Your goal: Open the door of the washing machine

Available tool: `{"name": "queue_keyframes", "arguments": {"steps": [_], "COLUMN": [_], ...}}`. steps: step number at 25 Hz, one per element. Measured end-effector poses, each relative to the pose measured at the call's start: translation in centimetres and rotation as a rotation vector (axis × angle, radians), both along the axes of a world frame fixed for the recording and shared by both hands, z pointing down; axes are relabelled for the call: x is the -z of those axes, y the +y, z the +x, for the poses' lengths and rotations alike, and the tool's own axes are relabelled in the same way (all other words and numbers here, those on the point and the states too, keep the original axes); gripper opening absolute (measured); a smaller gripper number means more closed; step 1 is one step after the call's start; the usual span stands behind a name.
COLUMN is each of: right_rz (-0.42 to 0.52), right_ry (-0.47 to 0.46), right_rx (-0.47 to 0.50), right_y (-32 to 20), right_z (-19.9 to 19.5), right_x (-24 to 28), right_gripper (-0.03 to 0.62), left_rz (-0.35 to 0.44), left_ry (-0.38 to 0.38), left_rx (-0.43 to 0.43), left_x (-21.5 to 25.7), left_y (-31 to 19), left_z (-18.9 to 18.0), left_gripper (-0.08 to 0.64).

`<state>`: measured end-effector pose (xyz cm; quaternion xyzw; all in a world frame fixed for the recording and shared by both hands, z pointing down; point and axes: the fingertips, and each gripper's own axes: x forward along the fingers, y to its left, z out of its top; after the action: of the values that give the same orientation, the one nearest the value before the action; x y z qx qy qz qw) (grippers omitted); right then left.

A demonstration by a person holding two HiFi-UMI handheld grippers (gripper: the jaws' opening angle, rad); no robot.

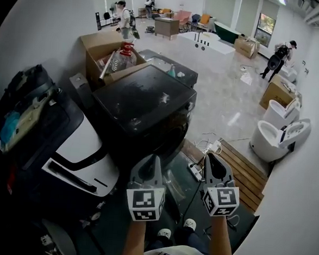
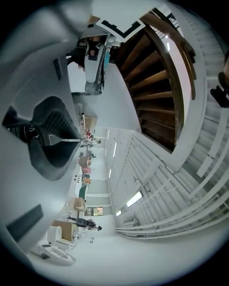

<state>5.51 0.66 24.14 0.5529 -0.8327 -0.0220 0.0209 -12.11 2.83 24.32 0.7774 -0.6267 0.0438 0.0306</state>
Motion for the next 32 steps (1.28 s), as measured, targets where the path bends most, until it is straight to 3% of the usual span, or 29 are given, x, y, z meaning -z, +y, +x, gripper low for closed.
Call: {"name": "queue_keyframes", "arguments": {"steps": [20,32], "right_rz": [0.131,0.128], "right_ry": [-0.049,-0.073], "right_rx": [-0.069,-0.086], "right_y": [0.6,1.1], "right_z": [1.5,2.0], "right_x": [6.6,6.8], "right_gripper": [0.021,0.020], "left_rz": [0.115,0.126], "left_ry": [-0.035,-0.040], "left_rx": [0.013,0.020], "left_x": [5.5,5.9], "left_y": [0.0,0.4], "left_z": [-0.2,-0.3], "left_gripper": [0.000,0.000]}}
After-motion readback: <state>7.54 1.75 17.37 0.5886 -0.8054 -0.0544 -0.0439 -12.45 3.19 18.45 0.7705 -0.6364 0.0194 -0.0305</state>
